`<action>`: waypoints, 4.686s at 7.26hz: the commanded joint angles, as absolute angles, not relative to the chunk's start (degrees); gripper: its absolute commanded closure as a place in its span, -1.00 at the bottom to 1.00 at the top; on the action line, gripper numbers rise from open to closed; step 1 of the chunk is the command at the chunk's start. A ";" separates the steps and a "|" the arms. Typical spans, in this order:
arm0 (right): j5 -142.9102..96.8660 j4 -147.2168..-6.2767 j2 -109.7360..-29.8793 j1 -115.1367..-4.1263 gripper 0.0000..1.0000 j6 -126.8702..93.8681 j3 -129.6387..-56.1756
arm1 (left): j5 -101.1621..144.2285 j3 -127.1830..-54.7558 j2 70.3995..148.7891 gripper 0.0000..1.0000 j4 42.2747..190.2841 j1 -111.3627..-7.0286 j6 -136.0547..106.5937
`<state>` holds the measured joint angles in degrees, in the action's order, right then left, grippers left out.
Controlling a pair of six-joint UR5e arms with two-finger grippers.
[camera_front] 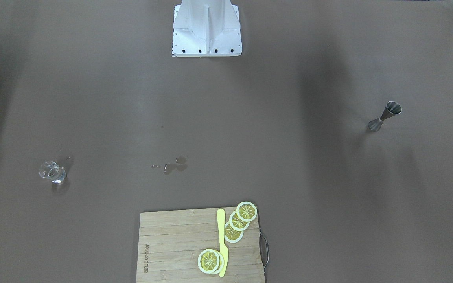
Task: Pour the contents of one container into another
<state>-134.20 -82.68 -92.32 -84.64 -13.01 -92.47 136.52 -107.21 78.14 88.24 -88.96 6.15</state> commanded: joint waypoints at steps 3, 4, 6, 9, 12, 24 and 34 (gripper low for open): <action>-134.12 -82.79 -92.20 -84.64 -1.00 -13.01 -92.46 | 136.58 -107.75 78.13 -0.97 88.24 -88.95 6.15; -134.12 -82.79 -92.11 -84.64 -1.00 -13.01 -92.46 | 136.58 -107.75 78.13 -0.97 88.24 -88.95 6.15; -134.12 -82.79 -92.11 -84.64 -1.00 -13.01 -92.46 | 136.58 -107.84 78.13 -0.97 88.24 -88.95 6.15; -134.12 -82.79 -92.11 -84.64 -1.00 -13.01 -92.46 | 136.58 -108.02 78.13 -0.97 88.16 -88.95 6.15; -134.12 -82.79 -92.11 -84.64 -1.00 -13.01 -92.55 | 136.58 -108.02 78.13 -0.97 88.24 -88.95 6.15; -133.95 -85.79 -75.95 -77.37 -1.00 -11.60 -95.18 | 144.14 -107.58 78.84 -0.97 97.98 -86.58 2.66; -147.13 -68.04 -79.54 -73.48 -1.00 5.69 -94.84 | 126.69 -114.36 69.64 -0.97 129.64 -79.46 -11.43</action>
<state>-146.92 -69.68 -78.77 -73.95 2.38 -95.30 132.57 -115.36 72.59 118.55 -79.71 -11.00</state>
